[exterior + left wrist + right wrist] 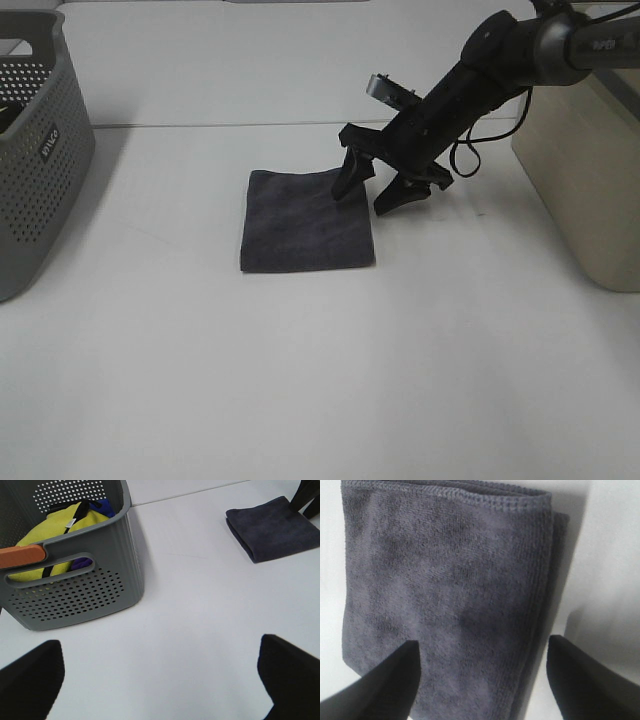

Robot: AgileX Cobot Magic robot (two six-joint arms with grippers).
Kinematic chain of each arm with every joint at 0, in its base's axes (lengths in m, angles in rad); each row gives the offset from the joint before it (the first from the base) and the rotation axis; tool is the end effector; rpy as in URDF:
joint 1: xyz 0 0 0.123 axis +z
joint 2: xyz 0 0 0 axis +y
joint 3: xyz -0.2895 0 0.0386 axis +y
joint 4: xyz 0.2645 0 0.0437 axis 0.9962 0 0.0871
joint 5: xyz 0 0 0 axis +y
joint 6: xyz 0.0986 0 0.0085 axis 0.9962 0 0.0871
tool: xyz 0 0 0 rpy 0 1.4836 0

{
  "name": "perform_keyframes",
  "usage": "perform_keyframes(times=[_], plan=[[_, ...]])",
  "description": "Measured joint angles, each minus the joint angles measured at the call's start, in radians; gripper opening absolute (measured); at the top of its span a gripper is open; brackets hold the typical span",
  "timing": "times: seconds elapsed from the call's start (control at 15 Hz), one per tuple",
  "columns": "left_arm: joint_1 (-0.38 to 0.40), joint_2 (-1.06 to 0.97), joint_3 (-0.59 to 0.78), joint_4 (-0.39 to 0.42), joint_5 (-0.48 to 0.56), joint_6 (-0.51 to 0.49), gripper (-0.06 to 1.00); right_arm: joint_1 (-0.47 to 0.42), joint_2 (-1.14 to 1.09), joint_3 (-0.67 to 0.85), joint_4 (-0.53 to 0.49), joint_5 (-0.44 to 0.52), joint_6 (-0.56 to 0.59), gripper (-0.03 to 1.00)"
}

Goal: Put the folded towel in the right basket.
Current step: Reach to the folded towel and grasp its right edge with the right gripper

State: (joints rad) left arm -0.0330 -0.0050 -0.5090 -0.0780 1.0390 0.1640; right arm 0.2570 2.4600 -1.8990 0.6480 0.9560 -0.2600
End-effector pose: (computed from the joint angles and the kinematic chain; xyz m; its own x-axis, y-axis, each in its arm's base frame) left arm 0.0084 -0.0069 0.2864 -0.4076 0.1373 -0.9028 0.1454 0.9858 0.0843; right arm 0.4882 0.1788 0.0883 -0.9774 -0.1209 -0.1733 -0.1941 0.8382 0.5097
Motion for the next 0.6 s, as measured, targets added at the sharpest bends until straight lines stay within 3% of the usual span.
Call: perform_keyframes(times=[0.33, 0.47, 0.6], plan=[[0.0, 0.0, 0.0, 0.0, 0.0, 0.0, 0.99, 0.002, 0.05, -0.024, 0.068, 0.002, 0.0, 0.63], [0.0, 0.0, 0.0, 0.0, 0.0, 0.0, 0.99, 0.013, 0.057, -0.027, 0.061, -0.017, -0.015, 0.47], [0.0, 0.0, 0.0, 0.0, 0.0, 0.0, 0.99, 0.028, 0.066, -0.027, 0.052, -0.033, -0.034, 0.2]])
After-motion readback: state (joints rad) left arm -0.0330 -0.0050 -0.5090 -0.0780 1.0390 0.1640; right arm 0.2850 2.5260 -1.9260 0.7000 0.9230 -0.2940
